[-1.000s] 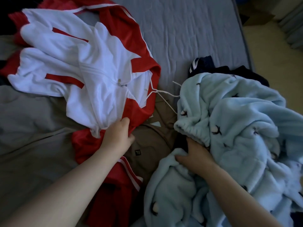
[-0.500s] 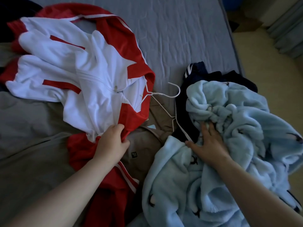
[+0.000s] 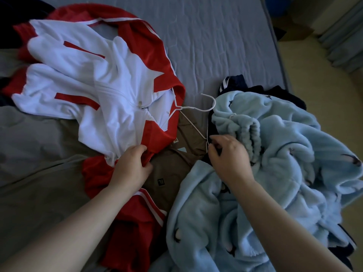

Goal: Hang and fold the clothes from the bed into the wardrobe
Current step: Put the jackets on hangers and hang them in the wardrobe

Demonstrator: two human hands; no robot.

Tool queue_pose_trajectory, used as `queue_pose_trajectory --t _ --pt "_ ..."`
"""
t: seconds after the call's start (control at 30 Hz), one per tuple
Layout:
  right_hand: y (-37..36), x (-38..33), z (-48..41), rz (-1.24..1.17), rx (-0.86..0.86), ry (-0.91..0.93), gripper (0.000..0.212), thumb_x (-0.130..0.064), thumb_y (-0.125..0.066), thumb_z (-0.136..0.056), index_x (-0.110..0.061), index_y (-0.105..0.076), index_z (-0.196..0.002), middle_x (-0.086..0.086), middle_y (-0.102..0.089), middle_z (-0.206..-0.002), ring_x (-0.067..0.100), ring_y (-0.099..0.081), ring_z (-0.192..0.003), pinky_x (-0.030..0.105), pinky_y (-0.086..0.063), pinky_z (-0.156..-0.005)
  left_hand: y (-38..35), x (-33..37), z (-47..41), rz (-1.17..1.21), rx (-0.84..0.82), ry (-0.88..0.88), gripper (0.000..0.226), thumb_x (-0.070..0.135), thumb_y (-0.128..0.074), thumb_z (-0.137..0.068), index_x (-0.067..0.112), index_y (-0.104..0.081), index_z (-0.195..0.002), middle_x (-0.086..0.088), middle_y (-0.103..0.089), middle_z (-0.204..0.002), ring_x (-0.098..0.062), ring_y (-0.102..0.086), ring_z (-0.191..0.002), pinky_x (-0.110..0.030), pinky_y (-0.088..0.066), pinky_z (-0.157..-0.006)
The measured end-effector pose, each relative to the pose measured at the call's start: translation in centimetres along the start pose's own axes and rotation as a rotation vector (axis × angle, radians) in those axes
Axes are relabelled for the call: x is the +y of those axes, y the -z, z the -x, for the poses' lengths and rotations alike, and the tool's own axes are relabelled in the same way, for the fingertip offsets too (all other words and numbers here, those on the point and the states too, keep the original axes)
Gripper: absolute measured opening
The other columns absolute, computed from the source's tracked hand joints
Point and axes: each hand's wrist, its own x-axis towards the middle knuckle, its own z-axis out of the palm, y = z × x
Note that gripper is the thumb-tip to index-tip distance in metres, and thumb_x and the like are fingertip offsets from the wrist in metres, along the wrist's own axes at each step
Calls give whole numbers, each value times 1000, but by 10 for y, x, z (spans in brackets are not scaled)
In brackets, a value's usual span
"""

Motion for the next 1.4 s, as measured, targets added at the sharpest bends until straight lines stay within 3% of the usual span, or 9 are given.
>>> queue_pose_trajectory --t 0.13,0.3,0.5,0.63,0.83,0.97,1.17,1.3,1.4 --pt "-28 -10 4 -51 -142 -62 23 -9 -52 -92 1 -66 -108 15 -66 -101 28 -62 -92 42 -51 -80 3 -5 2 46 15 -5 45 7 -67 -82 3 -57 -126 -14 -60 -117 -25 -58 -106 -25 -40 -88" --pt "-49 8 -5 28 -334 -373 22 -18 -49 -94 0 -59 -102 17 -64 -98 30 -61 -93 28 -40 -67 5 -12 3 92 44 -20 43 4 -68 -81 2 -59 -123 -12 -62 -111 -23 -60 -101 -26 -43 -88" --pt "-67 21 -17 -136 -446 -489 33 -20 -59 -88 -5 -54 -117 7 -62 -106 25 -57 -102 28 -44 -82 5 -19 1 123 24 -18 43 5 -67 -81 3 -59 -123 -12 -62 -111 -23 -60 -99 -32 -48 -89" --pt "-72 25 -15 -277 -413 -539 16 -19 -63 -88 -8 -55 -96 -9 -54 -77 9 -53 -77 19 -37 -60 5 -23 3 141 39 -16 42 5 -67 -80 4 -60 -122 -9 -63 -108 -17 -59 -92 -25 -44 -82" --pt "-59 7 1 -290 -307 -369 26 -21 -66 -86 -18 -66 -112 -19 -58 -78 -1 -55 -75 10 -36 -60 28 -34 5 130 61 14 30 9 -66 -81 8 -64 -111 -4 -67 -87 -9 -58 -62 -13 -38 -60" --pt "-45 -21 16 -339 -280 -304 23 -21 -66 -85 -19 -69 -108 -9 -68 -83 7 -59 -75 22 -45 -70 52 -35 8 165 92 -8 9 3 -61 -80 11 -63 -84 -2 -62 -63 -11 -56 -53 -11 -38 -47" --pt "-28 -83 25 -310 -217 -157 16 -25 -60 -88 -20 -68 -101 -11 -65 -86 17 -59 -92 39 -46 -89 92 -40 11 130 120 68 9 2 -61 -80 11 -63 -81 -2 -61 -65 -14 -57 -57 -15 -37 -49" --pt "-19 -92 28 -440 -187 -310 29 -22 -56 -95 -24 -54 -66 -10 -49 -58 9 -45 -60 27 -37 -63 110 -33 21 132 107 89 9 2 -61 -79 5 -65 -86 -9 -65 -70 -23 -60 -61 -32 -47 -57" --pt "-11 -89 25 -488 -90 -420 25 -20 -53 -95 -17 -64 -74 -6 -58 -62 6 -51 -58 17 -38 -54 115 -24 25 157 80 50 10 3 -60 -80 6 -65 -88 -5 -65 -71 -16 -60 -63 -27 -47 -58"
